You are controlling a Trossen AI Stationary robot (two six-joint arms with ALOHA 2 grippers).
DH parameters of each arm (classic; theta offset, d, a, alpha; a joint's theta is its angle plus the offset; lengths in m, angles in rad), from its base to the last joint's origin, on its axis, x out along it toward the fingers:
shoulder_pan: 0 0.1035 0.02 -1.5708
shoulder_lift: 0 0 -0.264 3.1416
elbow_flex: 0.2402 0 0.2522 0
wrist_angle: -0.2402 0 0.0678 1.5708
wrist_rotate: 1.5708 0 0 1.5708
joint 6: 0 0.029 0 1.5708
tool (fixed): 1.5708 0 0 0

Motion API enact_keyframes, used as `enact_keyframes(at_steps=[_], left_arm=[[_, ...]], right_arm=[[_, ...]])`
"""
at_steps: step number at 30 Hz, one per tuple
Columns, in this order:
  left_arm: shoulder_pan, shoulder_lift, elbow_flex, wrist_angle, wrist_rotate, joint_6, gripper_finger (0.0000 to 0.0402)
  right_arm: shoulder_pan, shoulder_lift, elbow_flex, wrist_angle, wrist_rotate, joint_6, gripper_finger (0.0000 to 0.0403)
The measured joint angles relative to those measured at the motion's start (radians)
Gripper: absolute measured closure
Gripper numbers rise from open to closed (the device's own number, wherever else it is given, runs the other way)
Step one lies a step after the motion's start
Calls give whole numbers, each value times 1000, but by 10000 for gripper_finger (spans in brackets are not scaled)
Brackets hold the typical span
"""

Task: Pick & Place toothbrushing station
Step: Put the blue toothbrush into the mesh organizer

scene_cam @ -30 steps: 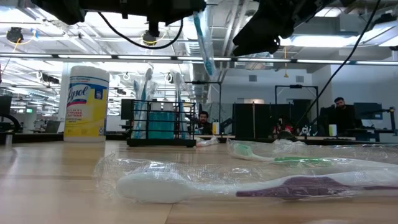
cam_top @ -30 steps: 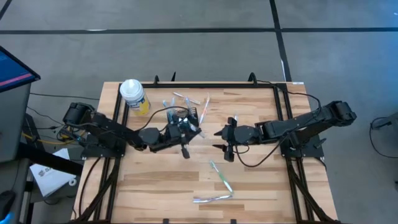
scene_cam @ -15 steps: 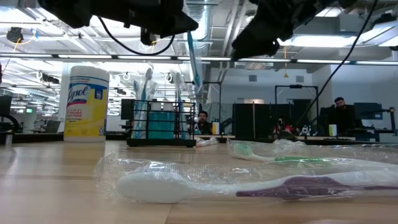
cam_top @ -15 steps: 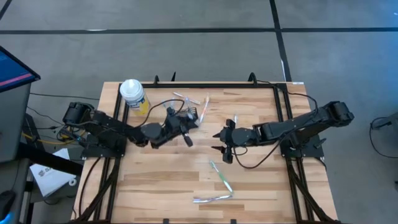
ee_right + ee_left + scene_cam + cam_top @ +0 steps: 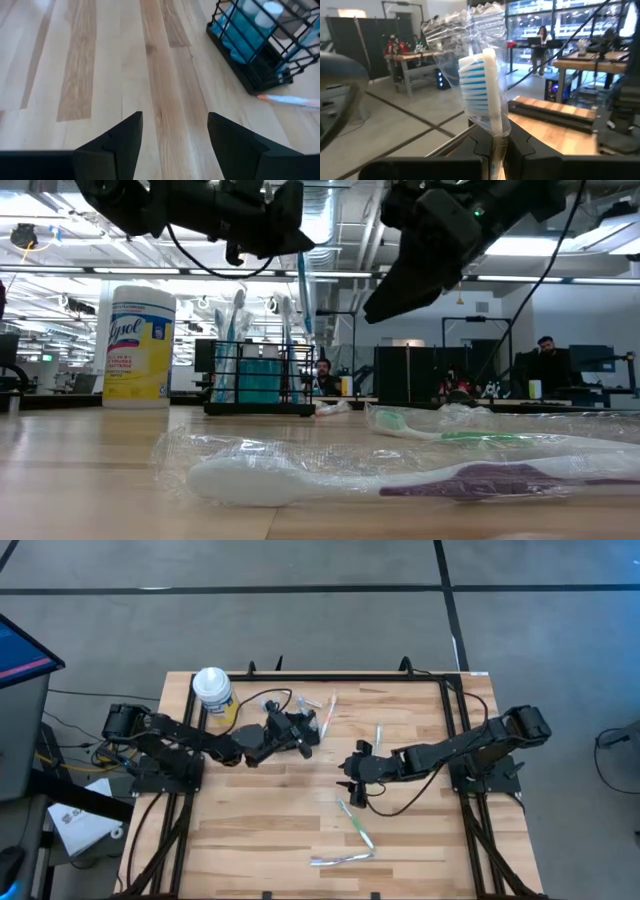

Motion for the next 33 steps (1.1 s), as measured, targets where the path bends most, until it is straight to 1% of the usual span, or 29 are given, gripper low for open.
enact_keyframes(at_steps=[7, 14, 17, 24, 33], left_arm=[[37, 0, 0, -110, 7, -93, 394], [39, 0, 0, -120, 15, -106, 394], [46, 1, 0, -151, 16, -148, 394], [83, 2, 0, -170, 82, -207, 394], [84, 18, 1, -224, 85, -231, 394]], right_arm=[[7, -2, 0, 2, -2, -4, 189], [6, -3, 0, 5, -2, -8, 189], [6, -3, 0, 5, -2, -8, 189], [6, -3, 0, 5, -2, -8, 189], [6, -4, 0, 5, -2, -8, 189]])
